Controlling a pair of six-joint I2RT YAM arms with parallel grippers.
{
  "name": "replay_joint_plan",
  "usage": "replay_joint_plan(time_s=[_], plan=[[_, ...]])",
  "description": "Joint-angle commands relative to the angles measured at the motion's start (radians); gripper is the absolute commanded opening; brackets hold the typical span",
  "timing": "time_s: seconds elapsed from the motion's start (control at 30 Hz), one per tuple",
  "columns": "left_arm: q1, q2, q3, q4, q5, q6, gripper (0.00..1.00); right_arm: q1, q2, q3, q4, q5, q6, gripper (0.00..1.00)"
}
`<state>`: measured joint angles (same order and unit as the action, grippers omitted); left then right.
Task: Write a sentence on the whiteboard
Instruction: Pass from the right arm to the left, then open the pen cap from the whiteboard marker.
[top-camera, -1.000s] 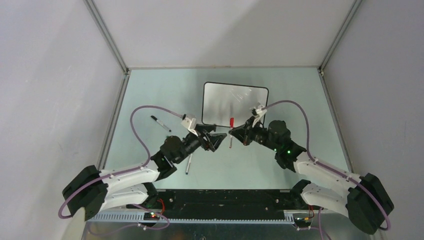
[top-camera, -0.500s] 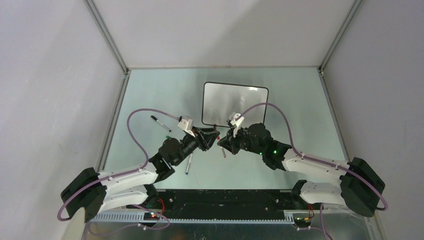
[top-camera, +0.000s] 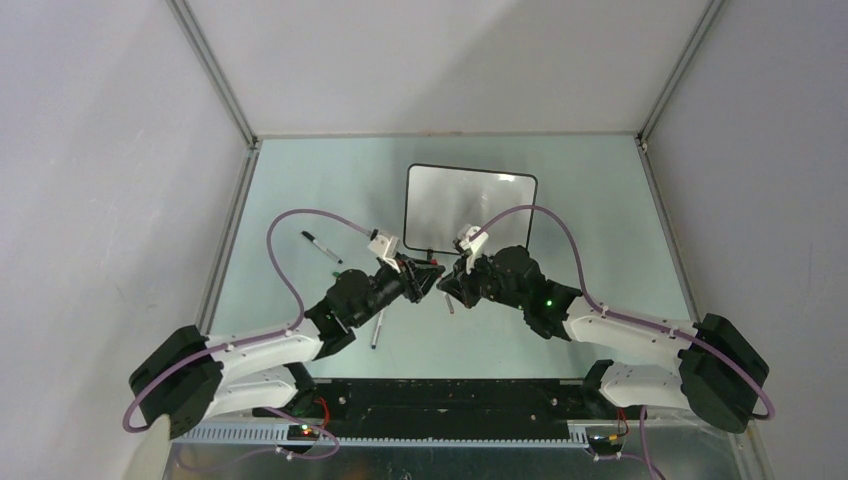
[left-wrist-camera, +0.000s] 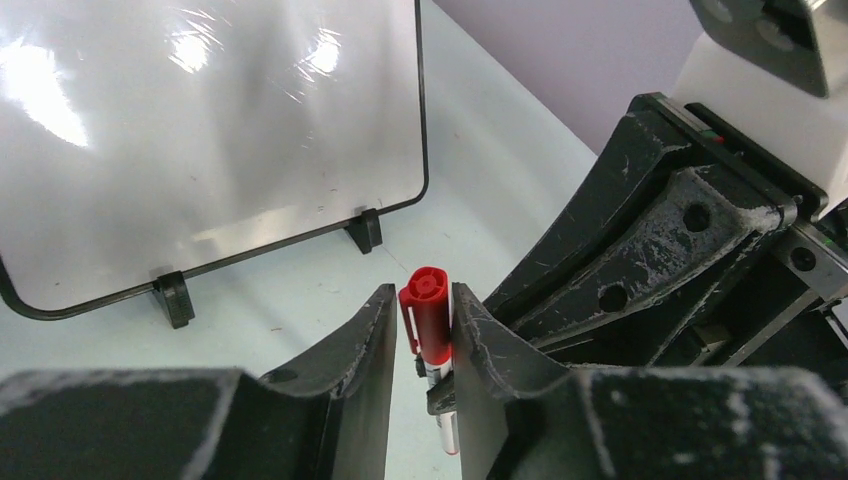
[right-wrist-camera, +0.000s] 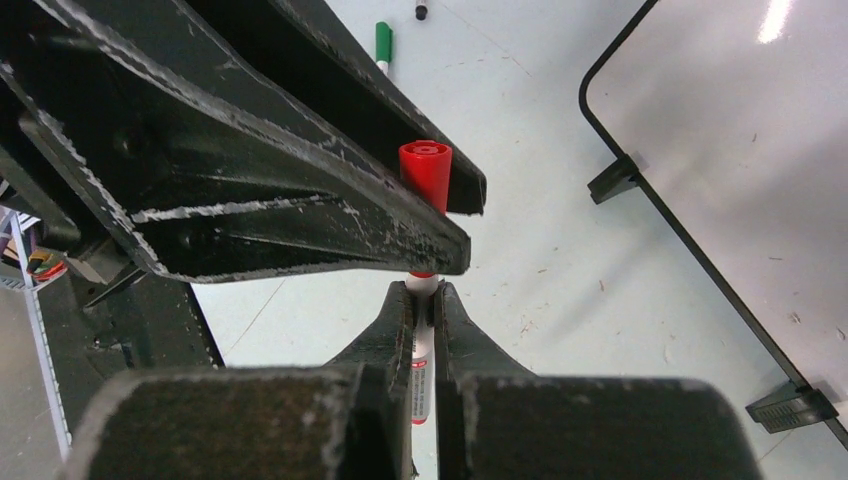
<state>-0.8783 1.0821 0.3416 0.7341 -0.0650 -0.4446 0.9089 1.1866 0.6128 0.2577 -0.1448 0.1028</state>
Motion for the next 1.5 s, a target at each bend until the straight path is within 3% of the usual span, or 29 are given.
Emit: replay_joint_plan(time_s=[0.0, 0.07, 0.3, 0.37, 0.4, 0.47, 0.53, 0.6, 0.73, 0.87, 0.97, 1.1, 1.47], plan=[[0.005, 0.028, 0.057, -0.029, 0.047, 0.02, 0.3, 0.005, -0.005, 0.045, 0.024, 0.024, -0.012, 0.0], [0.005, 0.03, 0.06, -0.034, 0.052, 0.021, 0.28, 0.004, -0.007, 0.046, 0.023, 0.03, -0.01, 0.0], [0.007, -0.03, 0.025, -0.026, -0.002, 0.007, 0.01, 0.004, -0.007, 0.045, 0.022, 0.032, -0.013, 0.0], [0.025, -0.056, 0.005, -0.012, -0.006, -0.028, 0.0, -0.004, -0.014, 0.046, 0.022, 0.03, 0.012, 0.16], [0.033, -0.066, -0.005, -0.011, -0.006, -0.045, 0.0, -0.009, -0.024, 0.045, 0.019, 0.017, 0.02, 0.36], [0.059, -0.101, -0.028, 0.003, -0.006, -0.137, 0.0, -0.034, -0.045, 0.033, 0.024, -0.012, 0.063, 0.57], [0.069, -0.144, -0.052, 0.038, -0.01, -0.199, 0.0, -0.069, -0.078, 0.007, 0.051, -0.05, 0.109, 0.72], [0.069, -0.189, -0.061, 0.05, -0.002, -0.251, 0.0, -0.094, -0.107, -0.018, 0.097, -0.083, 0.16, 0.8], [0.068, -0.278, -0.047, 0.031, -0.023, -0.376, 0.0, -0.069, -0.152, -0.025, 0.188, -0.076, 0.334, 0.83], [0.069, -0.372, -0.084, 0.078, -0.098, -0.548, 0.0, 0.017, -0.178, -0.053, 0.365, 0.061, 0.458, 0.81], [0.068, -0.404, -0.109, 0.091, -0.133, -0.642, 0.0, 0.089, -0.175, -0.074, 0.462, 0.216, 0.475, 0.77], [0.068, -0.429, -0.099, 0.059, -0.151, -0.697, 0.0, 0.131, -0.145, -0.074, 0.54, 0.272, 0.534, 0.58], [0.051, -0.422, -0.11, 0.134, -0.154, -0.798, 0.0, 0.174, -0.1, -0.051, 0.618, 0.309, 0.52, 0.55]])
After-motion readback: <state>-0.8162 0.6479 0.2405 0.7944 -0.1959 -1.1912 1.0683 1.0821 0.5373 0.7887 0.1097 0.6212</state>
